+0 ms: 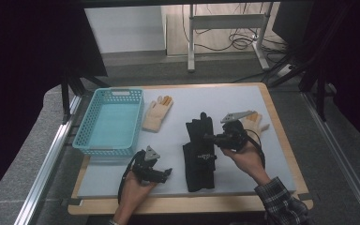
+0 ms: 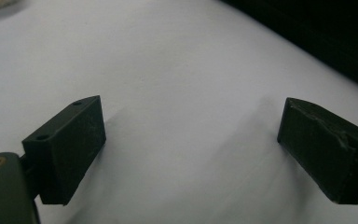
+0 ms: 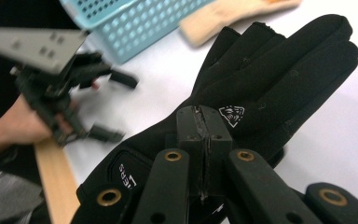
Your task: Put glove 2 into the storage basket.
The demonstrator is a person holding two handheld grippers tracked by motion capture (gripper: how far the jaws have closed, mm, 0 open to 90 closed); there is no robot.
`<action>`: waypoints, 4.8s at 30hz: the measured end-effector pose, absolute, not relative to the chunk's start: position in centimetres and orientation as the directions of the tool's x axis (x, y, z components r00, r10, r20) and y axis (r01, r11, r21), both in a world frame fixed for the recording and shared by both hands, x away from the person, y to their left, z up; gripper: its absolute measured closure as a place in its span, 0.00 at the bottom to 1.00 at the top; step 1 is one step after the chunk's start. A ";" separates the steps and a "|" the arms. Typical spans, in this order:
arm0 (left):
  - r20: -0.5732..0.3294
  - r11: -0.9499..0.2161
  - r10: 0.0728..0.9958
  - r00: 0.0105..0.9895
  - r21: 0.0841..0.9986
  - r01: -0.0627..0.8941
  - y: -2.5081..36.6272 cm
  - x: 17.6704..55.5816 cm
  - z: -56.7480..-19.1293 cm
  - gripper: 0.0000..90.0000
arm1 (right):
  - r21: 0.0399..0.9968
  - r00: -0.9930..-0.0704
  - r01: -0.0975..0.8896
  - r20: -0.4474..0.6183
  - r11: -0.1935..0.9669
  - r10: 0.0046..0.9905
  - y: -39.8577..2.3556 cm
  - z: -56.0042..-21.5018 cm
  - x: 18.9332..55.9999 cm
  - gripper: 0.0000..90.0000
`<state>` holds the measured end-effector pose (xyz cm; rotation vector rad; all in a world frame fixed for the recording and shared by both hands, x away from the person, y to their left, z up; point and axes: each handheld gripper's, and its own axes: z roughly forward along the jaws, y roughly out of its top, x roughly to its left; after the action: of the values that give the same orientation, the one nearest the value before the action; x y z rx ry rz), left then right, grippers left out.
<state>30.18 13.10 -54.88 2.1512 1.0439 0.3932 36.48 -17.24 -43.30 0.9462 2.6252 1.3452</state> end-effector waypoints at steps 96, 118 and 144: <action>-0.050 -0.376 0.808 0.587 0.723 0.579 16.7 28.4 -55.4 0.06 | 0.760 -0.796 0.442 0.087 0.477 0.599 -17.7 -51.7 32.6 0.66; -0.051 -0.375 0.808 0.586 0.724 0.580 16.7 28.4 -55.4 0.06 | 0.732 -0.624 0.509 -0.048 0.453 0.780 -25.7 -53.1 34.0 0.23; -0.207 -0.265 0.778 0.594 0.749 0.608 15.5 28.4 -52.1 0.07 | 0.734 -0.623 0.510 -0.043 0.447 0.781 -25.8 -53.2 34.0 0.23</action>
<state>28.38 15.48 -52.07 1.9785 1.1019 0.2542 34.02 -25.77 -53.18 1.0939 2.3270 0.9907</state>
